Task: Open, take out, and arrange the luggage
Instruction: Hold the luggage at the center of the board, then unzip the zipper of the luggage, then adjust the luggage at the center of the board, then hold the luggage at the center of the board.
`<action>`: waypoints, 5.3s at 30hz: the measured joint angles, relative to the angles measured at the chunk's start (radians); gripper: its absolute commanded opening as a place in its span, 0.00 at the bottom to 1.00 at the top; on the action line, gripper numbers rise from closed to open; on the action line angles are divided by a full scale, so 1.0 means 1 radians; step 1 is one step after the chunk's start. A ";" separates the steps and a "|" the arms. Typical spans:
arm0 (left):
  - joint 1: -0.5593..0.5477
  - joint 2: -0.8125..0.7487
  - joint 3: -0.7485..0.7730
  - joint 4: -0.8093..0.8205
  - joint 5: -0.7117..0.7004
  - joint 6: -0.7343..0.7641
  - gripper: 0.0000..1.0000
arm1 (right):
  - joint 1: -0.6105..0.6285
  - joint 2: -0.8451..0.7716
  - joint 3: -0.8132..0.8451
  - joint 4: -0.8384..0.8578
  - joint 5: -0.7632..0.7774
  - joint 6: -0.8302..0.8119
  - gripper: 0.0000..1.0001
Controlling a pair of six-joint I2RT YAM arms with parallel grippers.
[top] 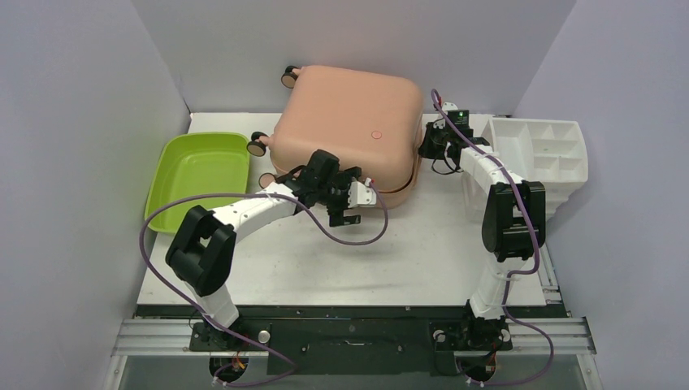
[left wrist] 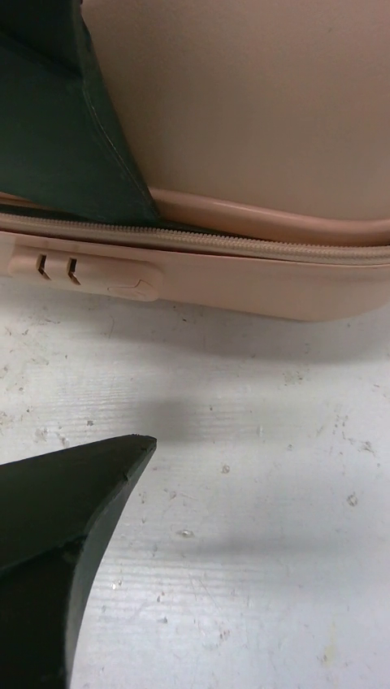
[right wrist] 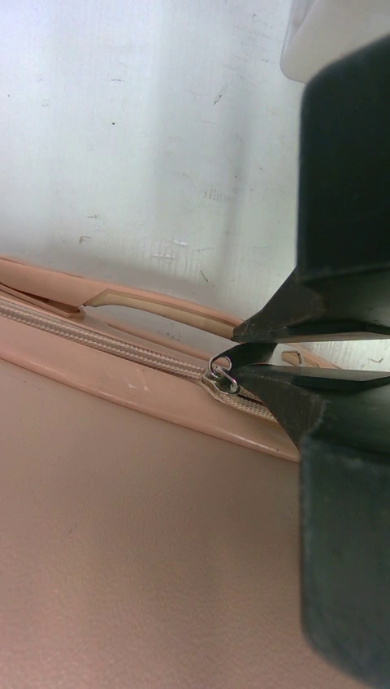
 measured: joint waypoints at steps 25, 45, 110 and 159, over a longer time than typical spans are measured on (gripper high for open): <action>0.000 0.084 0.036 0.064 -0.063 0.063 0.00 | 0.000 0.024 0.055 -0.057 0.019 -0.040 0.02; 0.013 -0.104 -0.127 -0.130 -0.035 0.428 0.00 | 0.027 0.100 0.213 -0.169 0.274 -0.086 0.02; 0.369 -0.103 -0.089 0.030 -0.304 -0.217 0.96 | -0.024 -0.514 -0.629 0.203 -0.017 -0.347 0.00; -0.056 -0.325 -0.313 -0.046 -0.015 -0.026 0.91 | 0.045 -0.511 -0.590 0.042 -0.065 -0.260 0.00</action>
